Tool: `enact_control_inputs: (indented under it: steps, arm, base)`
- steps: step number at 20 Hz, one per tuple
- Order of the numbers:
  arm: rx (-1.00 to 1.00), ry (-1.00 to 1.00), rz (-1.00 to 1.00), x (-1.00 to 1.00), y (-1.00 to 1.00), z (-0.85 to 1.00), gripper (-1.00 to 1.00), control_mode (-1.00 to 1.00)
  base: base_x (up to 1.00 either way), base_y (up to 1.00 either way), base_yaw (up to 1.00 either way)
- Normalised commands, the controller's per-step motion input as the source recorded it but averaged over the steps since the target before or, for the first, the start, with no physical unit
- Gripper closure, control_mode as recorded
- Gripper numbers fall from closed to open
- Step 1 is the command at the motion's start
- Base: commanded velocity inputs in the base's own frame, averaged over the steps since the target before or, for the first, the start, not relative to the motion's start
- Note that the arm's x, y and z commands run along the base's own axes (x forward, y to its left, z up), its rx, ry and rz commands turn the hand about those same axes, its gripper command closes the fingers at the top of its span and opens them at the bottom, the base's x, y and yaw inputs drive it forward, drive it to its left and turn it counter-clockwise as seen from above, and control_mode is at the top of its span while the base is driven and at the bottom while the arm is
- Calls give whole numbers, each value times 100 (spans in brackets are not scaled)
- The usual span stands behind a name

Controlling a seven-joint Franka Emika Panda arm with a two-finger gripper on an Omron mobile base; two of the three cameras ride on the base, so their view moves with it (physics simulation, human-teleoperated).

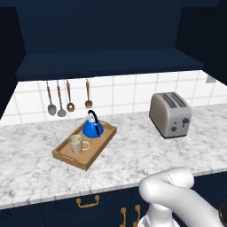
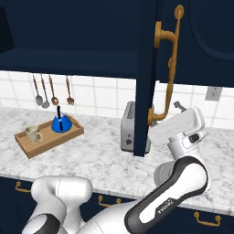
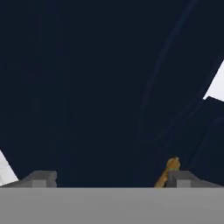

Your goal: Pick the kettle from the counter and place it on the tray. Then pick the mug from the cabinet and place it on the tray. Then close the cabinet doors.

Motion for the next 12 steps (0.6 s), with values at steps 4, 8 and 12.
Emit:
enact_control_inputs:
  steps: [4, 8, 12]
  arm:
    - [-37, -17, 0, -10, 11, 57, -100, -100]
    - [-36, -16, 0, -10, 15, 60, -100, -100]
    - [-35, -13, 0, -5, 28, 59, -100, -100]
  base:
    - [0, 0, 0]
    - [0, 0, 0]
    - [0, 0, 0]
